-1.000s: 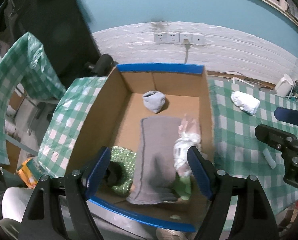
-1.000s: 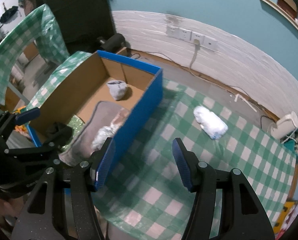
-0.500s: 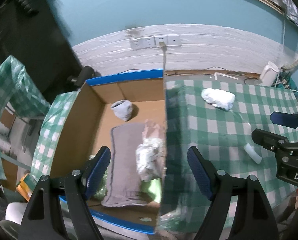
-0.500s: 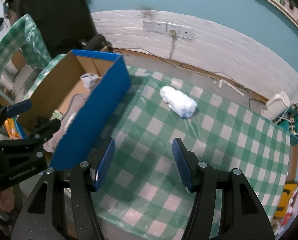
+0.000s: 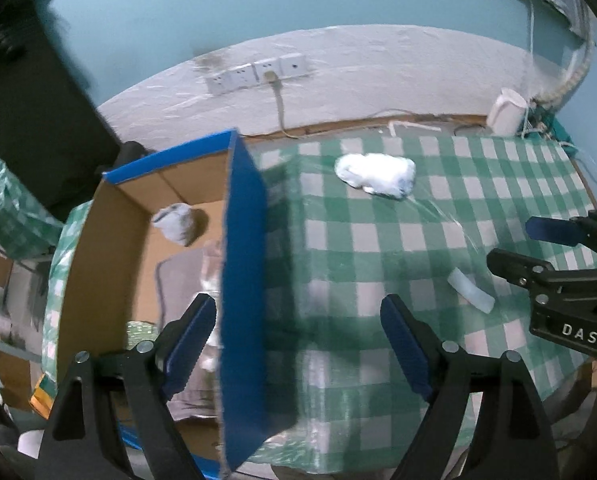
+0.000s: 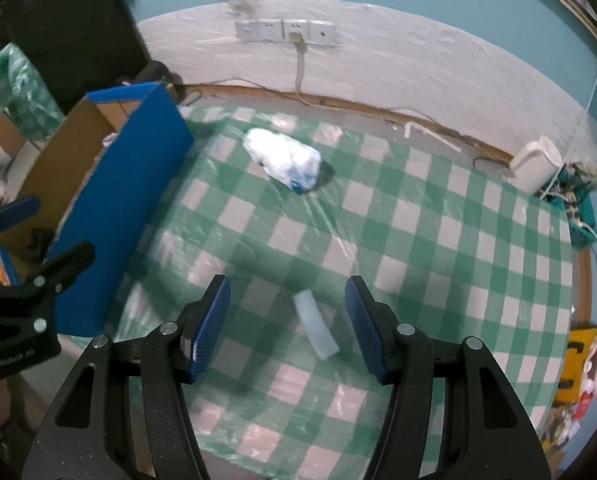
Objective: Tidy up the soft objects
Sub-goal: 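Move the right tool to the white foam stick while the left tool approaches the white cloth bundle, then grasp the white foam stick with the right tool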
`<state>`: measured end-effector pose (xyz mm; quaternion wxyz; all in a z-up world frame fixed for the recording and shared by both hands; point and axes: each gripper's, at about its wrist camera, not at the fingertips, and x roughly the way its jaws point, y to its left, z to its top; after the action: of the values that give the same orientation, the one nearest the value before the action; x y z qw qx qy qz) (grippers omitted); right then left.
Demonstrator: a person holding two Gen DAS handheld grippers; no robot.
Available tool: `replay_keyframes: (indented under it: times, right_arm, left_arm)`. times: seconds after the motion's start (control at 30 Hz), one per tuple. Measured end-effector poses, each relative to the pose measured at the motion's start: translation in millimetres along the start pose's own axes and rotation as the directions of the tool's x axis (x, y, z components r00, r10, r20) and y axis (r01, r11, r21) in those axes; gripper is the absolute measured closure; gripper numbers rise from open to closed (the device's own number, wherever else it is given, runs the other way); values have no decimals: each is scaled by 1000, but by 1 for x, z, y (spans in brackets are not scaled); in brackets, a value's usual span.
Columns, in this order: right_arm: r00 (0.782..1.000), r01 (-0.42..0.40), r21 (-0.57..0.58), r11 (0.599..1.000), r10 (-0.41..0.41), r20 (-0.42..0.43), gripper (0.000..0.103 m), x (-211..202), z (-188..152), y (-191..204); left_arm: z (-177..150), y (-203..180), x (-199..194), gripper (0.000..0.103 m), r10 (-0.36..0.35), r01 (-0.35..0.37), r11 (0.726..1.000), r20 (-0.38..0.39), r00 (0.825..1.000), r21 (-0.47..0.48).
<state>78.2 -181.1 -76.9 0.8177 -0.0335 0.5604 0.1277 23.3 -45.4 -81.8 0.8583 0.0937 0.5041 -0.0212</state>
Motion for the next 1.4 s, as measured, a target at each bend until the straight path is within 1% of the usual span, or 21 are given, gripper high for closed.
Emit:
replay_keyframes:
  times: [0.17,0.33,0.53,0.7,0.83,0.9,0.97,1.0,1.03,1.1,1.13,1.17,1.23,1.27,1.33,1.4]
  right_arm:
    - [1000,3,18,1000,-3,-30,44,17,-9,-15]
    - [998,-8,27,1000,10,-65,44,36,-17,-24]
    - [994,-14,31,999,17,-109,44,63,-23,-27]
    - [991,-21,17,1000,23,-130,44,82,-28,-24]
    - [989,-15,-9,1000,14,-148,44,96,-33,-23]
    - [989,-15,-11,1000,13,-149,51,99,-35,-23]
    - [988,-17,-16,1000,14,-155,55,104,-37,-22]
    - [990,-8,-28,1000,4,-143,60,104,-37,-20]
    - [991,2,-47,999,-9,-137,62,103,-37,-18]
    - [991,7,-70,998,-17,-132,75,102,-37,-16]
    - [991,7,-76,997,-17,-131,79,101,-38,-14]
    - [991,8,-83,996,-19,-130,84,100,-38,-12]
    - [991,24,-111,994,-38,-127,86,99,-41,-5]
    - [991,37,-128,991,-53,-126,89,98,-42,-1]
    - [991,47,-132,990,-63,-121,92,96,-42,0]
    - [992,22,-98,995,-34,-124,93,92,-41,-5]
  left_arm:
    - [-1,-16,9,17,-26,26,999,-25,999,24]
    - [-5,-30,31,17,-74,76,997,-88,993,17]
    - [-11,-41,60,17,-43,47,999,-157,987,23]
    - [-14,-40,72,17,-11,17,999,-179,984,32]
    - [-16,-40,82,17,-14,19,1000,-203,979,20]
    - [-17,-41,86,17,-15,20,1000,-209,978,20]
    - [-17,-42,89,17,-18,23,1000,-215,976,20]
    - [-17,-43,91,17,-19,24,999,-218,976,21]
    - [-17,-43,92,17,-20,25,999,-220,975,21]
    - [-17,-43,93,17,-25,30,999,-222,975,20]
    - [-17,-43,93,17,-26,31,999,-223,975,19]
    - [-17,-42,94,17,-28,33,999,-224,974,17]
    - [-15,-41,95,17,-32,35,999,-224,974,9]
    - [-15,-39,95,17,-34,36,999,-224,974,5]
    - [-12,-37,96,17,-42,41,999,-223,974,-9]
    - [-10,-36,97,17,-49,46,999,-220,974,-21]
